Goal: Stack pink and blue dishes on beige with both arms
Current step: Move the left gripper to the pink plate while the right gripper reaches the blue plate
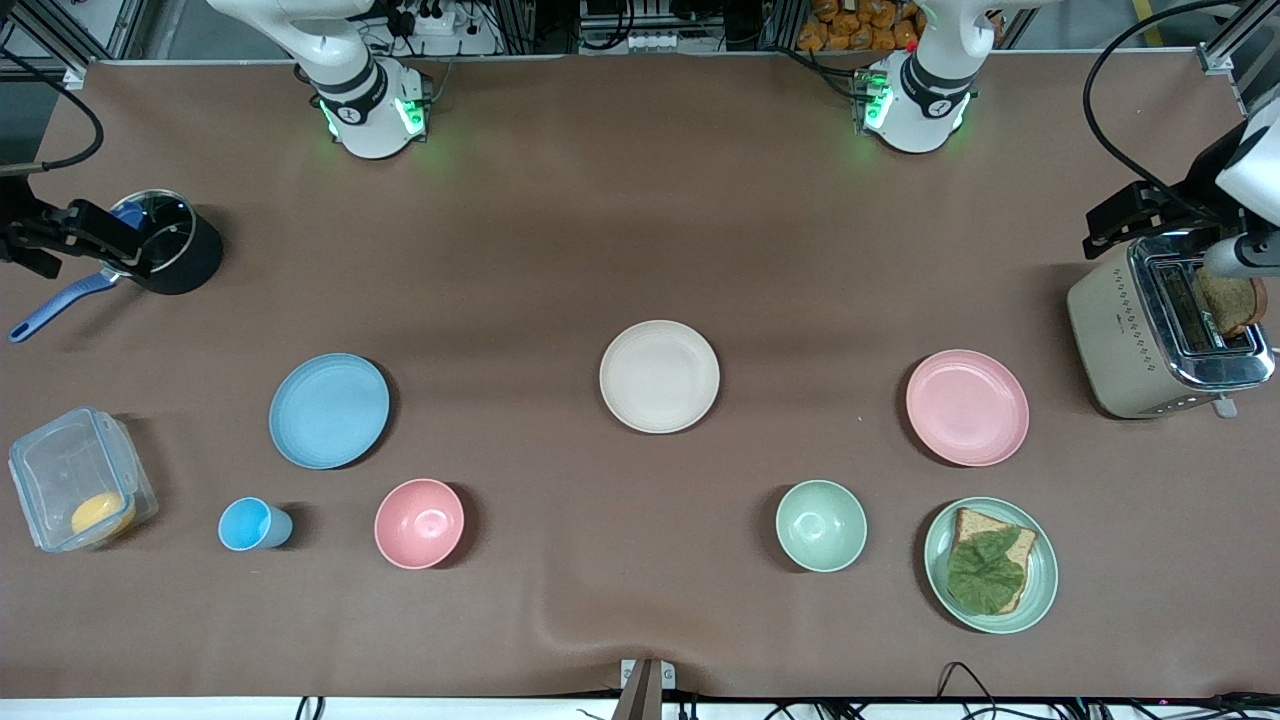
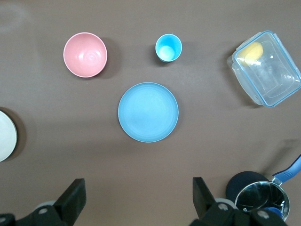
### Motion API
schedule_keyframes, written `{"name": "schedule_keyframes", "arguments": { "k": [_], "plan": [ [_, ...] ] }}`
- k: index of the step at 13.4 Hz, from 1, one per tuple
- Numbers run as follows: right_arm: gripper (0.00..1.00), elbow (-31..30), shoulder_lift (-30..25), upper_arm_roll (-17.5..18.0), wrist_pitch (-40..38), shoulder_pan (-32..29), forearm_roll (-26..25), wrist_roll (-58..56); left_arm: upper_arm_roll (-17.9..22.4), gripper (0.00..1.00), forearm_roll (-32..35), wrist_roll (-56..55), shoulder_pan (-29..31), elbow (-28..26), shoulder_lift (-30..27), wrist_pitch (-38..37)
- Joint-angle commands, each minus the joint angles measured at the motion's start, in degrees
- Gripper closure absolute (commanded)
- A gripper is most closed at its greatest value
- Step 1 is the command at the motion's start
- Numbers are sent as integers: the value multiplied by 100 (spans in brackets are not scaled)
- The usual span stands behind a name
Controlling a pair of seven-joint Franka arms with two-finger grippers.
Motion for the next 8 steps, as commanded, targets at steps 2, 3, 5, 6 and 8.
{"name": "schedule_keyframes", "arguments": {
  "k": [2, 3, 5, 6, 8],
  "plan": [
    [0, -43, -100, -27, 30, -53, 44, -376, 68, 0, 40, 36, -38, 14, -67, -126],
    [0, -51, -91, -27, 30, -53, 52, -377, 103, 0, 49, 71, -90, 23, -15, -135],
    [0, -34, -73, -35, -22, -53, 52, -377, 121, 0, 399, 45, -152, -21, 257, -144],
    [0, 1, -56, -35, -31, -36, 35, -342, 121, 0, 331, 36, -91, -56, 467, -66],
    [0, 28, -21, -35, -32, -53, 44, -360, 130, 0, 365, 19, -30, -501, 714, 546]
  ]
}}
